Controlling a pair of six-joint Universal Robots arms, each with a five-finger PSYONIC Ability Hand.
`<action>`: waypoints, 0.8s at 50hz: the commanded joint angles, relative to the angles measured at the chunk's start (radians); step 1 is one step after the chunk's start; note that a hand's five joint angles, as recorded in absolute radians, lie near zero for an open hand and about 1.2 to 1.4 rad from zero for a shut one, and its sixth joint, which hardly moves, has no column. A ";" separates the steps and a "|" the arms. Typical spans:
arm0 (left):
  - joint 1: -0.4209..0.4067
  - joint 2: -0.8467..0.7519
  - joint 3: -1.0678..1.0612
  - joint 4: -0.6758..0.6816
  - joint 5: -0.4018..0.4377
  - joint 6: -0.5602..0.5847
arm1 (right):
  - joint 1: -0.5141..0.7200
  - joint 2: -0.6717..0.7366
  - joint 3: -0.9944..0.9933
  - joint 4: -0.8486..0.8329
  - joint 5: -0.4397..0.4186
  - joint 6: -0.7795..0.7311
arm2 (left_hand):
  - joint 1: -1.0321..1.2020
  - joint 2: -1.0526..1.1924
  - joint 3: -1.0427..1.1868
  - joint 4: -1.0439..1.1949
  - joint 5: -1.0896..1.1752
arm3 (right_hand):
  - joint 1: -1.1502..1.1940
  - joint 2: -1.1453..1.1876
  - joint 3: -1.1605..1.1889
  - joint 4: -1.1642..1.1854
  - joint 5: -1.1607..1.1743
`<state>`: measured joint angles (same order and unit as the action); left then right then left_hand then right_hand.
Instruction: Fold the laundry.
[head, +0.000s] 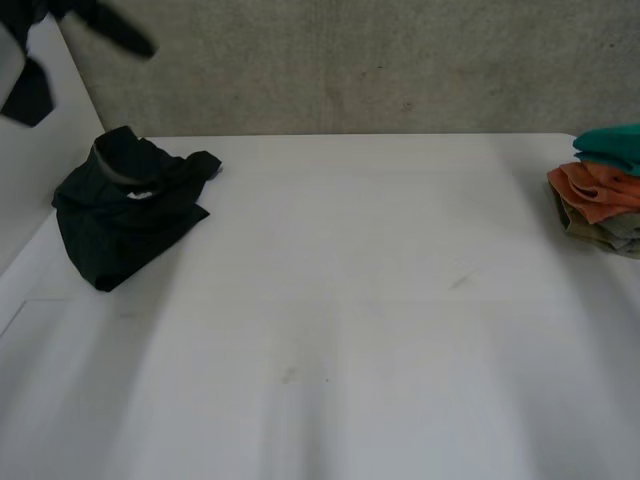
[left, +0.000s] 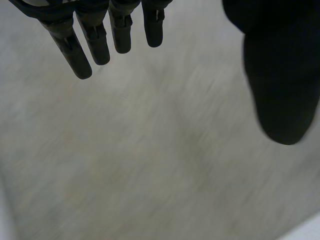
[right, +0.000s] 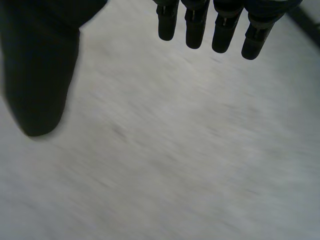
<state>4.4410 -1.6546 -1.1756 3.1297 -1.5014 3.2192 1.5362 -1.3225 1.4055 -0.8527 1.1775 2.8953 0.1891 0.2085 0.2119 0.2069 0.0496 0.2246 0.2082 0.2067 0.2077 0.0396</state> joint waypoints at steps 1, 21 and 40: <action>0.211 -0.282 -0.019 0.010 0.065 0.252 | 0.243 0.052 0.203 0.179 -0.047 -0.104 | -0.015 -0.034 -0.037 -0.032 -0.050 | -0.050 -0.034 -0.032 -0.033 -0.040; 0.333 -1.093 0.465 0.342 0.277 0.280 | 0.260 0.190 0.417 0.205 0.073 -0.222 | -0.015 -0.034 -0.037 -0.032 -0.050 | -0.050 -0.034 -0.032 -0.033 -0.040; 0.302 -1.237 0.714 0.391 0.270 0.337 | 0.239 0.224 0.392 0.207 0.076 -0.228 | 1.207 1.188 1.184 1.189 1.172 | -0.050 -0.034 -0.032 -0.033 -0.040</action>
<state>4.7578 -2.9019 -0.4862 3.5077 -1.2169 3.5352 1.7763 -1.0963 1.7959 -0.6484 1.2515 2.6748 1.1150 1.1667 1.1293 1.1631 0.9557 0.2246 0.2089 0.2067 0.2073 0.0395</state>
